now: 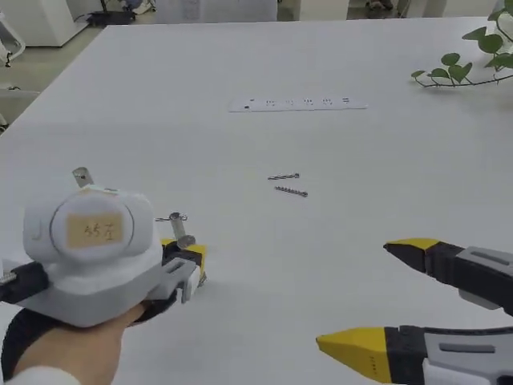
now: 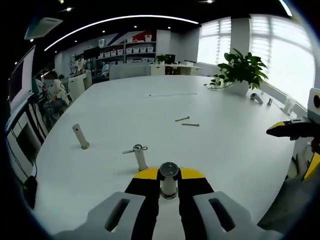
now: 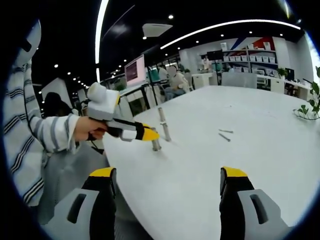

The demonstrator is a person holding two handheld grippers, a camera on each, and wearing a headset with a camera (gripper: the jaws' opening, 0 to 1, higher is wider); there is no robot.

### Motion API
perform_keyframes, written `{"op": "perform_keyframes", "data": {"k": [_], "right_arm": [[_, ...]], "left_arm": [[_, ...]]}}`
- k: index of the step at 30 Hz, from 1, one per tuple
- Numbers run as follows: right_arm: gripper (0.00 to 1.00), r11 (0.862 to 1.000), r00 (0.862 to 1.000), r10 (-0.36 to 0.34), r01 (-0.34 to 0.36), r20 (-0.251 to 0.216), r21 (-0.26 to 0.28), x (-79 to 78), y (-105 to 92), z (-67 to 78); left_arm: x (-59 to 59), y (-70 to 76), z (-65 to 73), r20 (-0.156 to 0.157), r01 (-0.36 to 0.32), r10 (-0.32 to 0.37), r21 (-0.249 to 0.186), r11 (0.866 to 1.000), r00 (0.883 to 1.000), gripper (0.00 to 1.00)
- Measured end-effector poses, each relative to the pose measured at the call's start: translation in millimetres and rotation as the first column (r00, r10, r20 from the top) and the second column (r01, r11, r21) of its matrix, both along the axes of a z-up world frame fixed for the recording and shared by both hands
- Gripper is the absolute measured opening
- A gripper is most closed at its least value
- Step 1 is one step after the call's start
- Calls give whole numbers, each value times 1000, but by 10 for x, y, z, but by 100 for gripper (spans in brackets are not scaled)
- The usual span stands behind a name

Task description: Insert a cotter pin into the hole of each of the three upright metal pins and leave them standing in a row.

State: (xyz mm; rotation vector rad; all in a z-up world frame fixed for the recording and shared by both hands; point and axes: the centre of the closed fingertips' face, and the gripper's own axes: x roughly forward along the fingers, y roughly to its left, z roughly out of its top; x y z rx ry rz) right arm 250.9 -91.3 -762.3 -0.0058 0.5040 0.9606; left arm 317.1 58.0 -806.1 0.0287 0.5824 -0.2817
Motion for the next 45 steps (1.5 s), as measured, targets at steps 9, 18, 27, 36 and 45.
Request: {"op": "perform_keyframes", "data": {"k": [9,18,27,36,45], "right_arm": [[87,1000,1000,21,-20,9,-4,-15,-73,-38],[87,999,999,45,-45,14,-9,-28,-70,-65],[87,999,999,41,-41,12,-1,-44,-77,-68],[87,1000,1000,26,-26,7,-3,-52,-69,-94],[87,1000,1000,14,-14,0,-14,-38,-81,-127]], "left_arm": [[-31,-37,-86,-13,-21,22,41,999,1000,11],[-65,-54,-122,-19,-37,38,33,999,999,11],[-69,-57,-133,-17,-39,40,41,998,999,11],[-81,-55,-138,-20,-40,41,28,999,999,12],[-111,-47,-161,-54,-39,37,-36,999,998,14]]}}
